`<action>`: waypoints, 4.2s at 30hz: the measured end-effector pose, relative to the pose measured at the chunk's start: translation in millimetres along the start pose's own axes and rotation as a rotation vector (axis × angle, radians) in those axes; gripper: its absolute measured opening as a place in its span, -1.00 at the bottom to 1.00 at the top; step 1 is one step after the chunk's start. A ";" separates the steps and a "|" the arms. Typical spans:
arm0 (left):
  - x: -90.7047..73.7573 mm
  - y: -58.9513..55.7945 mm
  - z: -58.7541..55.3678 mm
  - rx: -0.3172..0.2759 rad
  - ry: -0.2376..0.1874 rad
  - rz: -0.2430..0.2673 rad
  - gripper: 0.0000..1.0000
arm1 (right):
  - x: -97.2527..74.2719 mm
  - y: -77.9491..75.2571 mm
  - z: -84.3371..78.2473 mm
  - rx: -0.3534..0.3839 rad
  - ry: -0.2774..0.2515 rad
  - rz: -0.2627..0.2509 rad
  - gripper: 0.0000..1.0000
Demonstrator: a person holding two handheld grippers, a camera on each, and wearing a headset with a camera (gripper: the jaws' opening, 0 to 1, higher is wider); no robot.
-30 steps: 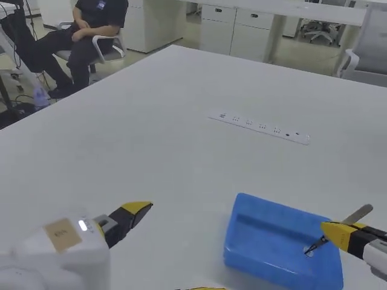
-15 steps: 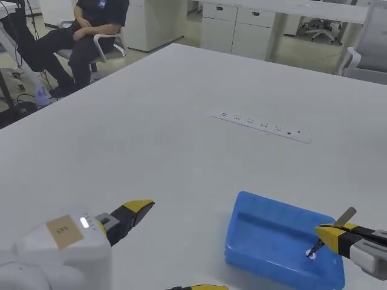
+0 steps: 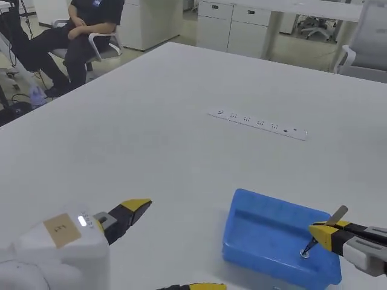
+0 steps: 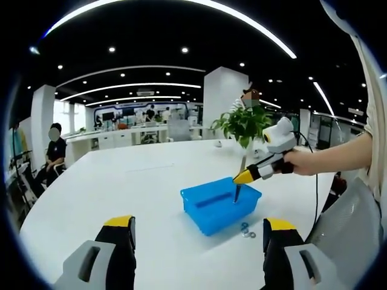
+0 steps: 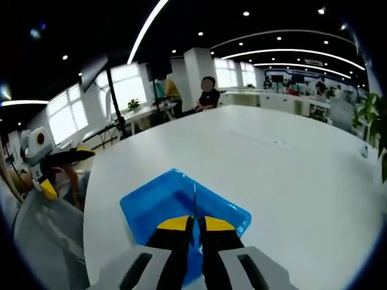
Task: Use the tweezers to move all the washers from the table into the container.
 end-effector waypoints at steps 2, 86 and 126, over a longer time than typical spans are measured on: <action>0.2 0.1 -0.5 -0.001 0.003 0.000 0.77 | -5.3 5.7 6.2 -0.006 -0.028 0.010 -0.93; 2.0 -5.8 -6.1 0.017 0.044 -0.033 0.72 | -20.6 99.3 -26.5 -0.076 -0.001 0.197 -0.95; 1.2 -2.5 -5.9 0.008 0.041 -0.023 0.71 | -14.6 20.9 20.4 0.111 -0.082 0.051 -0.95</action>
Point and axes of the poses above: the centre of the closed fingertips' face, and the gripper's own axes: x roughly forward along the fingers, y roughly to its left, z roughly out of its top, the point moved 1 cm from there along -x, roughly backward along the fingers, and after that the axes turned 7 degrees about y, right-handed, at the moved point
